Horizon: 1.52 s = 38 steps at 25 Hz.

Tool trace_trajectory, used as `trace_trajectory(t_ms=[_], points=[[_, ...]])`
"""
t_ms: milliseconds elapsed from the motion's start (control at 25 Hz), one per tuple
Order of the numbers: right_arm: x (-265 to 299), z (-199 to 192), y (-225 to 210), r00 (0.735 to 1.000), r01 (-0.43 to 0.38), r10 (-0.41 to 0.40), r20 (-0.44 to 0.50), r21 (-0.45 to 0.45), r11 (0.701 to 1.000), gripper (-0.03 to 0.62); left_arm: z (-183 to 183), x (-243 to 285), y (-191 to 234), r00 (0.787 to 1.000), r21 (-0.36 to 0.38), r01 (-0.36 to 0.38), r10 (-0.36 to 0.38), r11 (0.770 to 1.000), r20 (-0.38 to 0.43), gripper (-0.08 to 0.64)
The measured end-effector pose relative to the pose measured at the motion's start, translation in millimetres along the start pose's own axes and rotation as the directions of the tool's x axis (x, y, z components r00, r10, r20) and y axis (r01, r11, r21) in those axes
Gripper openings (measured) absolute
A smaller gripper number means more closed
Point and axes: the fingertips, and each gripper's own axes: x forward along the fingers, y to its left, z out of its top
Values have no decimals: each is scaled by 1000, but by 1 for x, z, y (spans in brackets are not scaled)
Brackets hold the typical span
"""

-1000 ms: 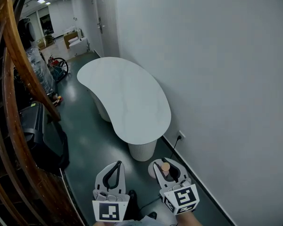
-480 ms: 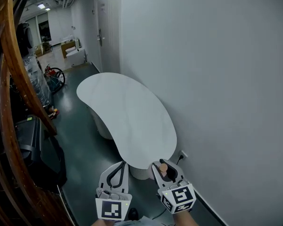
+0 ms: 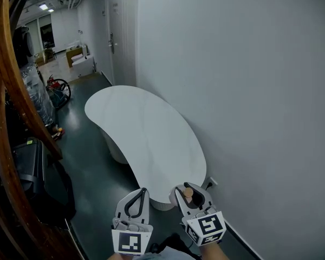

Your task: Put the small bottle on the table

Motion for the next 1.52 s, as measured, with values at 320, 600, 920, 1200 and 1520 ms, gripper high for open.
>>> trace_trajectory(t_ms=[320,600,920,1200,1520], points=[[25,-11,-9,1000,-12,13,-23,31,999,117,-17,23,8,999,13,23,-22,1000,-35,0],[57,-15,-34,999,-18,20,-33,48,999,117,-48,59,14,993,-118,-6,-8,993,-120,0],[113,-4,-73,999,-47,48,-17,66,997,117,-58,118,37,985,-172,-66,37,983,-167,0],[150,7,-100,996,-87,87,-8,57,995,117,-63,153,51,981,-152,-117,91,981,-172,0],[173,9,-109,991,-132,133,-18,34,991,117,-66,163,60,976,-74,-138,123,988,-180,0]])
